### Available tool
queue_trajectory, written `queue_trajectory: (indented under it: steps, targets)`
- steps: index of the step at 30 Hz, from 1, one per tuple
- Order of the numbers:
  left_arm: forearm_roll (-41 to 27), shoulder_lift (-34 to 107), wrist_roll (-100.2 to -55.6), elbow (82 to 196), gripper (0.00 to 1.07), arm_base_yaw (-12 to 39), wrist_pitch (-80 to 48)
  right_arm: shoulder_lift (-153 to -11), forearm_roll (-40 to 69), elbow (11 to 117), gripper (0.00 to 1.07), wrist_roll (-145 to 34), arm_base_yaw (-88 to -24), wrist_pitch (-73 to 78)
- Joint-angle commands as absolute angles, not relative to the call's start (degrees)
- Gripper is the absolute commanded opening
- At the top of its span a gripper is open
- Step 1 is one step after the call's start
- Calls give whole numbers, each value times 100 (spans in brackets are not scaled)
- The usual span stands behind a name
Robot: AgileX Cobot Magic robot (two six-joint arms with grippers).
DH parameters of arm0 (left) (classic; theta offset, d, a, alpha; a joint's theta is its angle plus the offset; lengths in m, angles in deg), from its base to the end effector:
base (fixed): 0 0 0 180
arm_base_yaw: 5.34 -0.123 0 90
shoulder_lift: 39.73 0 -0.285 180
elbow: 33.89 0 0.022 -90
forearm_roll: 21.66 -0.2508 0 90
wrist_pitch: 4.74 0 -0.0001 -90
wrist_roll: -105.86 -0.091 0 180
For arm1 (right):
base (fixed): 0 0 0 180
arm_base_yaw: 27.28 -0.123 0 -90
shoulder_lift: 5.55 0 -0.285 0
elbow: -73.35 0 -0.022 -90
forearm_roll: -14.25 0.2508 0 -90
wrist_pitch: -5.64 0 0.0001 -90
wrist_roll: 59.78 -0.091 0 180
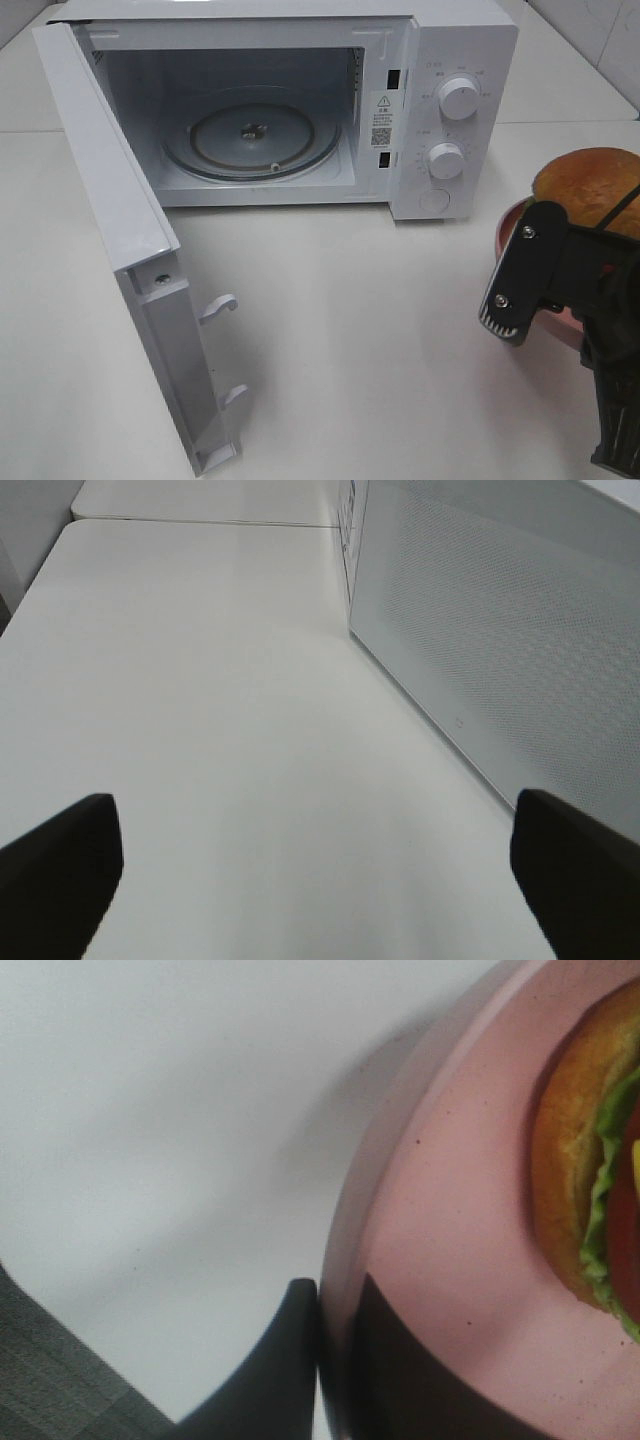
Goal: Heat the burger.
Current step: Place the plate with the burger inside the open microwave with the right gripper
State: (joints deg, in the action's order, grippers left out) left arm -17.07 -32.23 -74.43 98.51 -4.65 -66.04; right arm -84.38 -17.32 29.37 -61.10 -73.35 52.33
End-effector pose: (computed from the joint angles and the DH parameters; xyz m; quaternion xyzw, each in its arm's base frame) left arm -0.0082 -0.0063 0.2814 0.0094 0.8492 -0.0418 0.5264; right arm 0.1563 0.1123 0.2039 -0.5199 0.8223 -0.1607 0.1667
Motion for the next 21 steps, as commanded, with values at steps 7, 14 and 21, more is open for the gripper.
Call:
queue_trajectory:
  steps: [7,14,21]
  targets:
    - [-1673,-3309,-7454,9851,98,-430,-6604,-8381,-2041,2960,0,-5125,-7415,4592]
    - [-1673,-3309,-7454,9851,98,-430,-6604,-8381,-2041,2960,0,-4013,-7415,4242]
    - [-1673,-3309,-7454,9851,98,-430,-6604,-8381,-2041,2960,0,-3068,-7415,3858]
